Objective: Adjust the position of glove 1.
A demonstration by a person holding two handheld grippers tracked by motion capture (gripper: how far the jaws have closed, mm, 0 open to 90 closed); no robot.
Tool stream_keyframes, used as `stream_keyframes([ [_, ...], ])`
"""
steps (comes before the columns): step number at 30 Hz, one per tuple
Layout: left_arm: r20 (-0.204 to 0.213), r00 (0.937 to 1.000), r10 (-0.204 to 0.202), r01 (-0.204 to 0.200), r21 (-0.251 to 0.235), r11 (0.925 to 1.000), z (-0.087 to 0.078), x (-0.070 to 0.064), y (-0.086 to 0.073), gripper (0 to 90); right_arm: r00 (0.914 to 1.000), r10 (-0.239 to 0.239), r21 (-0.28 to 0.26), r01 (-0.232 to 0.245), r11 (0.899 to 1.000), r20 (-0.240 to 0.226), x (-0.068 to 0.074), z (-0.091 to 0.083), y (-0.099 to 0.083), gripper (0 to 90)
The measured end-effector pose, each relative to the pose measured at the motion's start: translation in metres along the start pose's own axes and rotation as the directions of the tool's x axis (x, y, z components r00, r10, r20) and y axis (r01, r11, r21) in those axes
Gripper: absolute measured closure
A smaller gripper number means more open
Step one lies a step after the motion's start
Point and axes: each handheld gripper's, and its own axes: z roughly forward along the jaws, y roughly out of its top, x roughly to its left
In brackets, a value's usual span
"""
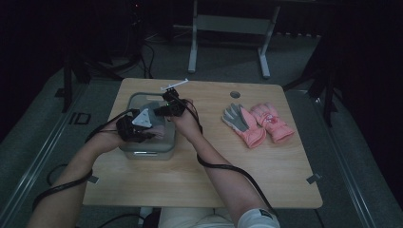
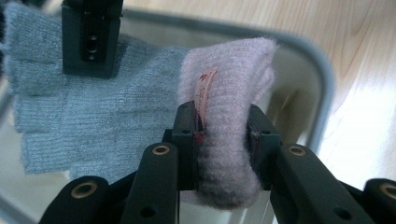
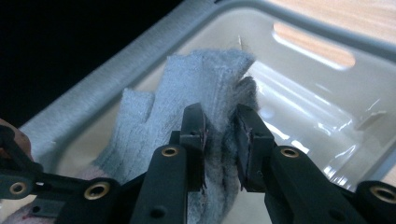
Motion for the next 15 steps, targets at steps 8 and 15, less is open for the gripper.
stream_keyframes([
  [8,0.047,0.9989,0.003,-0.007,0.09,0.9959,0.031,0.014,0.0,70.0,0.9993,0.028,0.038,-0.029,0.999,0.024,-0.009,0.024,-0.005,74.8],
  [15,0.064,0.9979,-0.003,-0.005,0.123,0.9924,0.046,0.015,0.001,69.8,0.9985,0.034,0.08,-0.037,0.996,0.044,-0.017,0.034,-0.008,74.0],
])
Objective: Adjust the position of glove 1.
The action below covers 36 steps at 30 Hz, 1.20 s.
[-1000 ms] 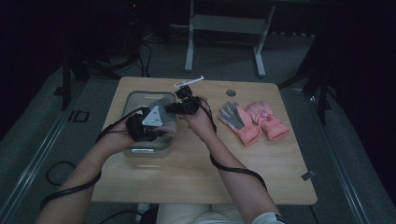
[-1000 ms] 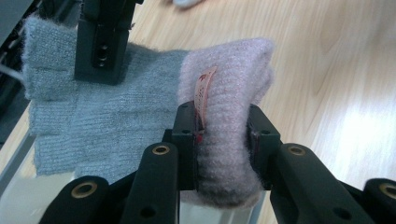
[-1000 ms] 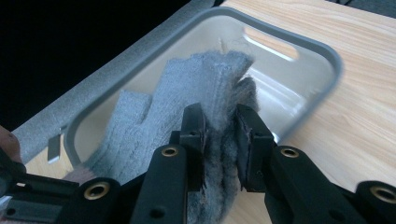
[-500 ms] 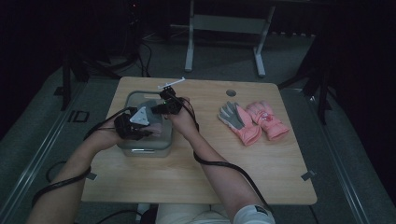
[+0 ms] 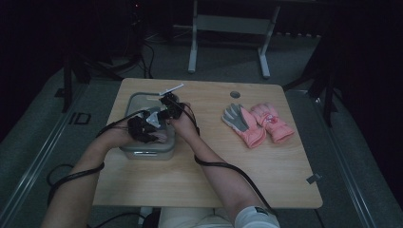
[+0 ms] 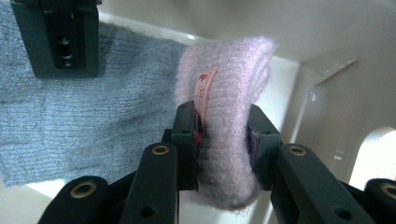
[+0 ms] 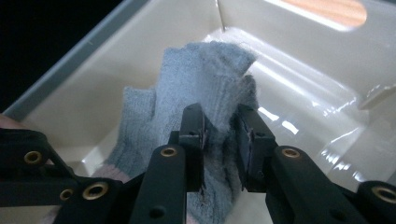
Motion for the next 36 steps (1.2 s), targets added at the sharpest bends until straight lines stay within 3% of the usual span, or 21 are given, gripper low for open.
stream_keyframes([
  [2,0.013,0.9998,-0.011,0.011,0.011,0.9999,0.003,0.001,0.002,69.7,0.9998,-0.014,0.007,0.014,1.0,0.015,0.001,0.0,0.0,72.3],
  [6,0.046,0.9989,0.004,-0.008,0.076,0.9971,0.015,0.001,0.003,69.5,0.9985,-0.018,-0.003,0.018,1.0,0.053,0.005,-0.001,0.0,65.7],
  [8,0.054,0.9984,-0.016,0.013,0.062,0.998,0.016,0.003,0.003,69.0,0.9982,-0.02,-0.01,0.021,1.0,0.057,0.002,-0.005,0.0,62.5],
  [11,0.056,0.9984,-0.013,0.01,0.06,0.9981,0.017,0.004,0.004,66.8,0.9979,-0.02,-0.011,0.021,1.0,0.062,-0.004,-0.011,-0.002,61.7],
  [15,0.061,0.997,-0.048,0.045,0.043,0.9981,0.016,0.005,0.005,54.5,0.9995,-0.007,-0.05,0.009,0.999,0.031,-0.01,-0.025,-0.004,59.2],
  [23,-0.011,0.9902,-0.139,0.14,0.024,0.9899,0.002,0.012,0.002,23.1,0.9997,-0.022,-0.105,0.021,0.994,-0.006,-0.006,-0.051,-0.012,56.9],
  [24,-0.008,0.9824,-0.187,0.187,0.003,0.9824,-0.004,0.014,0.001,17.5,0.9996,-0.027,-0.109,0.027,0.994,-0.001,-0.008,-0.057,-0.014,56.8],
  [25,-0.008,0.9824,-0.187,0.187,0.003,0.9824,-0.004,0.014,0.001,13.0,0.9996,-0.027,-0.109,0.027,0.994,-0.001,-0.008,-0.057,-0.014,56.8],
  [26,-0.022,0.9778,-0.208,0.208,-0.024,0.9779,-0.012,0.014,0.0,12.9,0.9995,-0.031,-0.111,0.03,0.993,-0.003,-0.01,-0.063,-0.017,56.6],
  [29,-0.009,0.9712,-0.238,0.237,-0.061,0.9695,-0.021,0.015,0.001,8.4,0.9986,-0.052,-0.114,0.05,0.992,-0.009,-0.011,-0.071,-0.021,56.2],
  [31,0.01,0.9652,-0.261,0.261,-0.115,0.9586,-0.028,0.014,0.002,7.0,0.998,-0.062,-0.118,0.06,0.991,-0.012,-0.012,-0.077,-0.024,56.0],
  [32,0.039,0.9603,-0.276,0.279,-0.139,0.9501,-0.03,0.013,0.004,5.4,0.998,-0.057,-0.124,0.053,0.991,-0.028,-0.012,-0.08,-0.026,55.8],
  [33,0.063,0.9595,-0.274,0.281,-0.145,0.9488,-0.032,0.013,0.006,3.8,0.9978,-0.058,-0.129,0.053,0.99,-0.033,-0.012,-0.084,-0.028,55.8],
  [35,0.049,0.9634,-0.263,0.268,-0.156,0.9508,-0.036,0.008,0.013,1.6,0.9967,-0.068,-0.142,0.061,0.988,-0.045,-0.012,-0.091,-0.032,55.9],
  [36,0.068,0.9635,-0.259,0.267,-0.173,0.948,-0.038,0.006,0.016,1.5,0.9958,-0.079,-0.148,0.071,0.987,-0.048,-0.012,-0.096,-0.034,56.0],
])
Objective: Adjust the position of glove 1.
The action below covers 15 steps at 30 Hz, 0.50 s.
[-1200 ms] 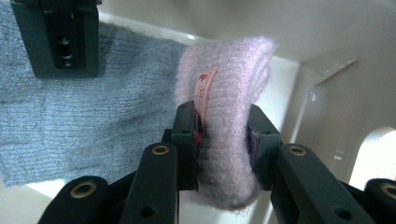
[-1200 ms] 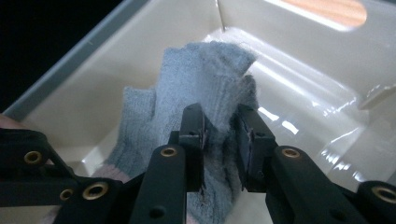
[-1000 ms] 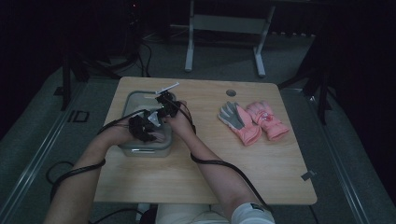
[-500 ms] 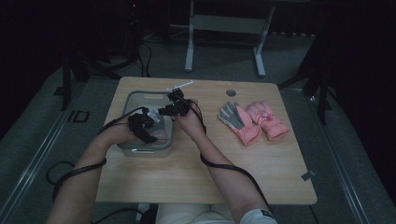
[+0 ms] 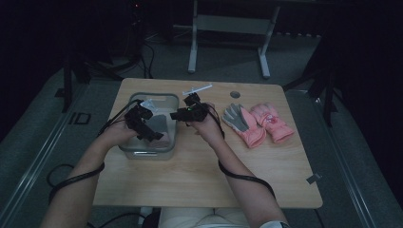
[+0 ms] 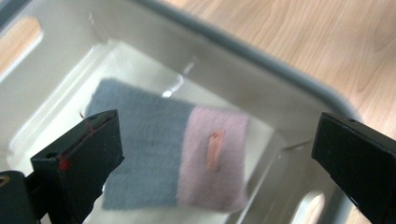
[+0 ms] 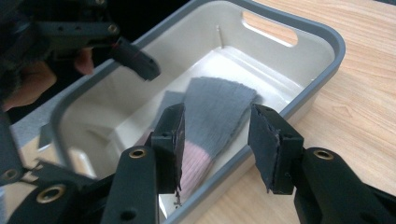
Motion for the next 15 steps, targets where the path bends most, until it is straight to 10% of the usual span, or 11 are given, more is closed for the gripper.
stream_keyframes([
  [15,0.057,0.9962,0.065,-0.055,-0.162,0.9853,0.013,-0.06,0.038,1.6,0.9913,-0.115,-0.015,0.116,0.993,0.064,-0.027,-0.064,-0.027,59.1],
])
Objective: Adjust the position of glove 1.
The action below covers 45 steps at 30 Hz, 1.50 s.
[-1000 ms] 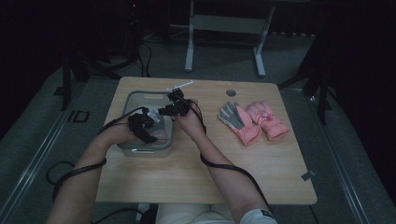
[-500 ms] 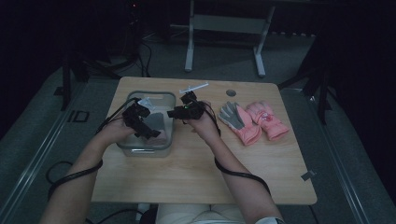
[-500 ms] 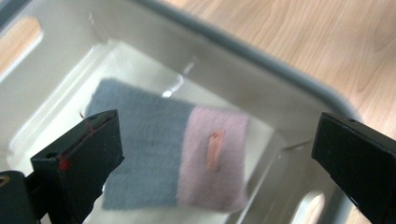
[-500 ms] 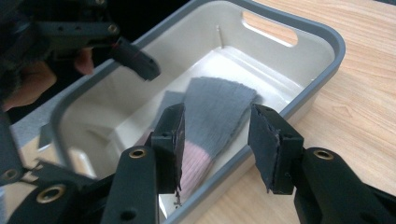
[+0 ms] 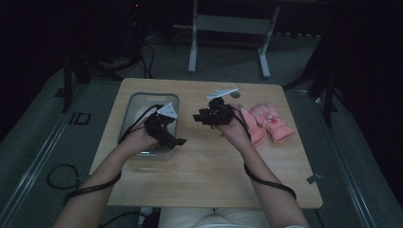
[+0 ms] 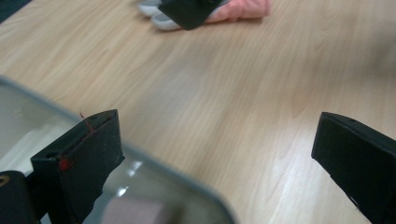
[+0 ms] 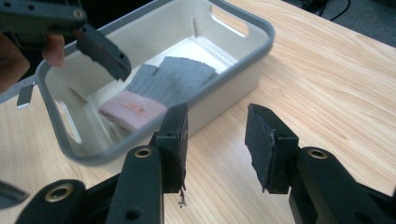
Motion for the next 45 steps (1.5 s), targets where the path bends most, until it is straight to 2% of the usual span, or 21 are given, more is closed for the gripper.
stream_keyframes([
  [2,0.01,0.9999,-0.002,0.002,0.007,1.0,0.008,-0.007,0.005,1.6,1.0,-0.006,-0.006,0.006,1.0,0.002,-0.005,-0.007,-0.005,59.7],
  [5,0.029,0.9996,0.004,-0.004,-0.009,1.0,0.015,-0.015,0.01,1.5,0.9999,-0.009,-0.016,0.009,1.0,0.011,-0.012,-0.016,-0.011,60.0],
  [9,0.081,0.9963,0.029,-0.026,-0.029,0.9992,0.024,-0.026,0.013,1.6,0.9992,-0.027,-0.032,0.028,0.999,0.029,-0.024,-0.03,-0.019,60.0],
  [14,0.029,0.9978,0.059,-0.057,-0.049,0.9971,0.034,-0.042,0.011,1.6,0.995,-0.054,-0.036,0.057,0.998,0.084,-0.048,-0.046,-0.034,61.5],
  [19,0.003,0.9966,0.082,-0.082,-0.049,0.9955,0.046,-0.063,0.002,1.6,0.9871,-0.066,0.029,0.063,0.998,0.146,-0.079,-0.055,-0.055,64.0],
  [20,0.002,0.9969,0.079,-0.079,-0.058,0.9952,0.048,-0.067,-0.001,1.6,0.9836,-0.061,0.045,0.055,0.998,0.169,-0.087,-0.056,-0.061,64.5],
  [23,0.006,0.9977,0.068,-0.067,-0.073,0.995,0.054,-0.078,-0.009,1.6,0.9776,-0.059,0.089,0.042,0.995,0.202,-0.104,-0.055,-0.072,65.2],
  [25,-0.012,0.9966,0.082,-0.083,-0.062,0.9947,0.06,-0.085,-0.015,1.6,0.9741,-0.073,0.122,0.048,0.991,0.214,-0.111,-0.052,-0.078,65.5],
  [29,-0.002,0.9964,0.085,-0.085,-0.013,0.9963,0.074,-0.095,-0.026,1.6,0.9676,-0.089,0.179,0.046,0.983,0.236,-0.124,-0.04,-0.087,66.4],
  [32,0.022,0.9978,0.063,-0.063,0.014,0.9979,0.08,-0.099,-0.033,1.7,0.9693,-0.087,0.202,0.04,0.979,0.23,-0.129,-0.031,-0.093,65.6],
  [33,0.052,0.9985,0.019,-0.018,-0.004,0.9998,0.084,-0.104,-0.04,1.7,0.9667,-0.096,0.215,0.044,0.976,0.237,-0.13,-0.028,-0.095,65.1],
  [35,0.065,0.9979,-0.005,0.004,0.015,0.9999,0.087,-0.107,-0.048,1.7,0.9658,-0.098,0.229,0.042,0.972,0.24,-0.132,-0.023,-0.098,65.1],
  [36,0.06,0.9981,-0.015,0.014,0.015,0.9998,0.088,-0.109,-0.052,1.7,0.9662,-0.098,0.231,0.042,0.972,0.239,-0.132,-0.022,-0.099,65.1],
  [40,0.04,0.9988,-0.028,0.027,0.018,0.9995,0.09,-0.111,-0.065,1.7,0.9589,-0.126,0.276,0.053,0.96,0.254,-0.136,-0.014,-0.106,65.1],
  [42,0.034,0.9986,-0.041,0.041,0.009,0.9991,0.091,-0.112,-0.07,1.7,0.9588,-0.132,0.274,0.061,0.96,0.251,-0.137,-0.012,-0.109,65.3],
  [45,0.047,0.9965,-0.069,0.07,-0.015,0.9974,0.089,-0.112,-0.074,1.8,0.9591,-0.135,0.294,0.058,0.954,0.249,-0.138,-0.007,-0.113,71.3],
])
